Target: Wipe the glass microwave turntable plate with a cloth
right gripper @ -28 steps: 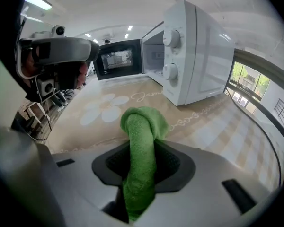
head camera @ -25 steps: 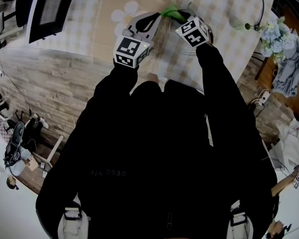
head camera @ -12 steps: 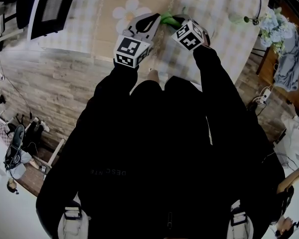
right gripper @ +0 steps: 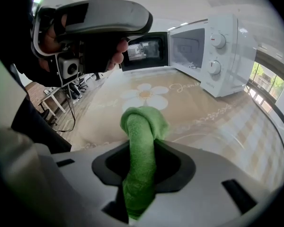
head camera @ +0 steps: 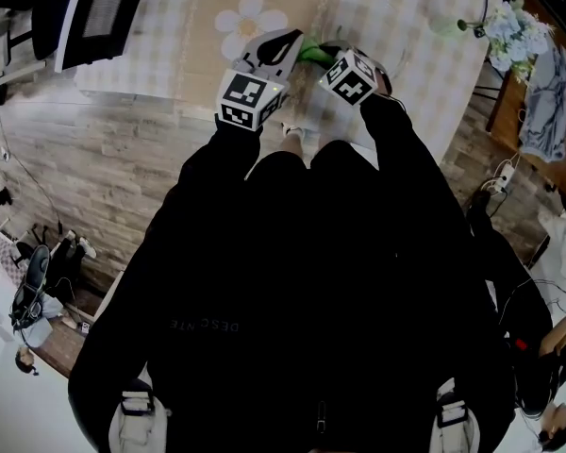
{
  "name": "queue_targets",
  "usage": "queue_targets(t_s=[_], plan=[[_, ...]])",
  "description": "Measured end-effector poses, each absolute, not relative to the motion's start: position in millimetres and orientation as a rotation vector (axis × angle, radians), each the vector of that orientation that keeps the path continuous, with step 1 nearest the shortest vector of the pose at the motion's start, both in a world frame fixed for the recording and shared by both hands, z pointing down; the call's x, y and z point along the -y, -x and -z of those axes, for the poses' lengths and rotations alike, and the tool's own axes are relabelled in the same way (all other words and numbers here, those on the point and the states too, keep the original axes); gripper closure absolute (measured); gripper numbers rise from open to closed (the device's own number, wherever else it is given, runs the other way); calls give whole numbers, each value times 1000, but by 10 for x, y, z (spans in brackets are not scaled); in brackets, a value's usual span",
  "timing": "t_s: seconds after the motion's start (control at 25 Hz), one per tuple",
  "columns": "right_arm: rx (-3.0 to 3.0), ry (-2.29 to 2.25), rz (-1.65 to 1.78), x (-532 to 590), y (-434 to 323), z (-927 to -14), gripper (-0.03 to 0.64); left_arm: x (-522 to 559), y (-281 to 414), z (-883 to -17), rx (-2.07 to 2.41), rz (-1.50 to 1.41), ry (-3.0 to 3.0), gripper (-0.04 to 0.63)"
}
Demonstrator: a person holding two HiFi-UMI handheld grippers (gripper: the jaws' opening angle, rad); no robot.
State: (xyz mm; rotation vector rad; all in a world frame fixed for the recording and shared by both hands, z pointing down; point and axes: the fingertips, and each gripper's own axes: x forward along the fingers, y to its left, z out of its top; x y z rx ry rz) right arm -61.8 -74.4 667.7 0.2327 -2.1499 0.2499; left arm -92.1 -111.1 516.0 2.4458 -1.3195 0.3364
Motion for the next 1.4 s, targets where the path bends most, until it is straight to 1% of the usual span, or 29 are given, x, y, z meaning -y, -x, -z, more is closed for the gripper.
queue_targets(t_s=[1.0, 1.4], plan=[[2098, -105, -333, 239, 544, -6652, 486, 1053, 785, -5113, 1244, -363, -2512, 574], [2109, -221, -312, 670, 326, -6451, 485, 1213, 782, -5095, 1251, -370, -2510, 574]])
